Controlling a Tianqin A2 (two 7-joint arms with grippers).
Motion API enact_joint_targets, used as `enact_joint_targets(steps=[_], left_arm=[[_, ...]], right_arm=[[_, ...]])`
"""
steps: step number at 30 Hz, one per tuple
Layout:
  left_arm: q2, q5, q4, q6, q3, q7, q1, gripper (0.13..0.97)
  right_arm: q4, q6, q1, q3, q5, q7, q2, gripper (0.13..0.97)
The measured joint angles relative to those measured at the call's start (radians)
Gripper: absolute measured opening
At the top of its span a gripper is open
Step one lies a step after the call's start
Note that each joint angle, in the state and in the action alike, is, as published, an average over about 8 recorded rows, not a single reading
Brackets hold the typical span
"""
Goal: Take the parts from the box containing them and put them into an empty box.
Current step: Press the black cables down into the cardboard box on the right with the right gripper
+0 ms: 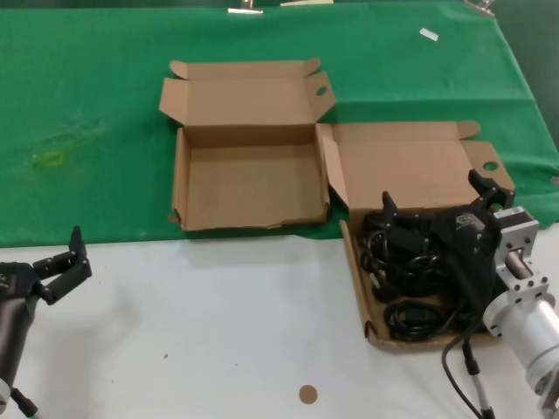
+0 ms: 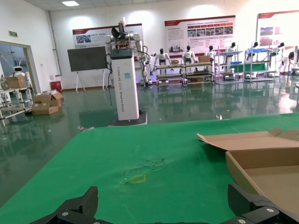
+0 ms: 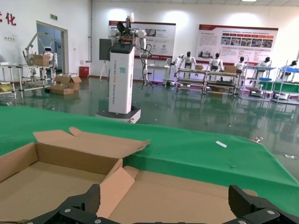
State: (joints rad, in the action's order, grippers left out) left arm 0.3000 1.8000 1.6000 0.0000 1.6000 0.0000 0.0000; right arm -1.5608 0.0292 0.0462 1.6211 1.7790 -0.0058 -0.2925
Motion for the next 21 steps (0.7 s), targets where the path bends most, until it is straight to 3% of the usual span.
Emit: enact_joint_targets(steps=[13,21], left_arm=[[0.0,0.0,0.0,0.0,0.0,0.0,0.0,0.949],[0.0,0.0,0.0,0.0,0.0,0.0,0.0,0.863]], right_arm=[[0.0,0.0,0.0,0.0,0.0,0.0,0.0,0.966],[-0.002,-0.012,-0.004,0.004,0.004,0.004,-0.01,0.966]])
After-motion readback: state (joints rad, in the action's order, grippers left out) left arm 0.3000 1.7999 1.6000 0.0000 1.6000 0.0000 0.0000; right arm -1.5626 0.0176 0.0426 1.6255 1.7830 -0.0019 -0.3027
